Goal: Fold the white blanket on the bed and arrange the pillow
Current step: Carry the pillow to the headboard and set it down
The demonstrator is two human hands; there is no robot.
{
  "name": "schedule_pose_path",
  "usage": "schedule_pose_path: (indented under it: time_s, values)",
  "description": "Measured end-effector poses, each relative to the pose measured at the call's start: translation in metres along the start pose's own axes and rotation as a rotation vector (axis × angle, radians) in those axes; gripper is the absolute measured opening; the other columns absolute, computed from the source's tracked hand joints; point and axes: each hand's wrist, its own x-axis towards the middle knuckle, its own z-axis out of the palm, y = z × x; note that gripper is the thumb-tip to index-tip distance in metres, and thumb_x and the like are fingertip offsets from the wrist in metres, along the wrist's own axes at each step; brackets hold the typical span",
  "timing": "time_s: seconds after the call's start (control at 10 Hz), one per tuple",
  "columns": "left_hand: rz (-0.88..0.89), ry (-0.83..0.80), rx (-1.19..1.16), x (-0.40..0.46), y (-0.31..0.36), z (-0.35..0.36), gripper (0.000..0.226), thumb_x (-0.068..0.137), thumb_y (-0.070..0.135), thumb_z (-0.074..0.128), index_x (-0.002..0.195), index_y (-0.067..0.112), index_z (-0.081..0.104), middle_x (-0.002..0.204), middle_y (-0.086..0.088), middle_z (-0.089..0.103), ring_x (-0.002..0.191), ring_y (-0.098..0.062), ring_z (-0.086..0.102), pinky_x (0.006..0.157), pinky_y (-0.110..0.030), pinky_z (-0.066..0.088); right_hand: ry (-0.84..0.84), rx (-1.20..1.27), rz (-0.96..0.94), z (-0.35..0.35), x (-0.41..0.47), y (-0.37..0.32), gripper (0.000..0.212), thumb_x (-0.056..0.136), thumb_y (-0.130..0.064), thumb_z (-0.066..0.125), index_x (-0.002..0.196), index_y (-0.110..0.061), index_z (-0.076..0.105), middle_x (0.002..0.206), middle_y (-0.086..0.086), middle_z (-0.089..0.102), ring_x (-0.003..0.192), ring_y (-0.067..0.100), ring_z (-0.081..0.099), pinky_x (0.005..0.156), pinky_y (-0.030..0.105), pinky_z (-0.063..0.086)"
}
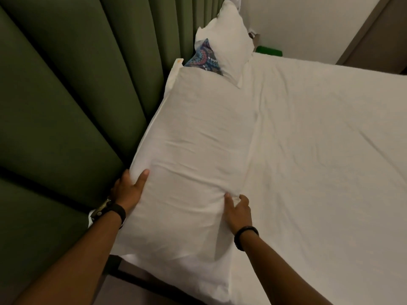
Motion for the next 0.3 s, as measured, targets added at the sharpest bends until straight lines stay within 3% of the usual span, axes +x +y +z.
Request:
schedule_pose_path:
  time_s: [0.1,0.2,0.3]
  values:
    - [0.056,0.062,0.099,-0.014,0.013,-0.002,0.107,0.066,0.094,0.031,0.14,0.018,0.042,0.144,-0.02,0.046,0.128,-0.046,0.043,0.107,-0.06,0.035,0.058,-0.027,-0.188,-0.026,-0.009,-0.036,0.074,0.086,-0.063,0.055,0.142,-0.017,0.04,0.141,0.014,0.046,0.124,0.03,0.051,0.104,0.044,0.042]
    - [0.245,0.137,0.241,-0.03,0.077,-0.018,0.097,0.074,0.079,0.039,0.148,0.017,0.034,0.156,-0.016,0.032,0.141,-0.04,0.03,0.112,-0.055,0.028,0.139,0.281,-0.667,-0.114,-0.053,-0.153,0.045,0.079,-0.062,0.06,0.097,-0.022,0.068,0.094,0.006,0.068,0.088,0.021,0.064,0.082,0.041,0.054]
    - [0.434,0.163,0.272,-0.038,0.143,-0.033,0.102,0.07,0.081,0.035,0.149,0.016,0.035,0.158,-0.014,0.029,0.144,-0.036,0.026,0.113,-0.052,0.026,0.089,0.495,-0.939,-0.19,-0.12,-0.228,0.033,0.075,-0.051,0.052,0.088,-0.024,0.066,0.081,0.005,0.067,0.079,0.021,0.063,0.067,0.031,0.051]
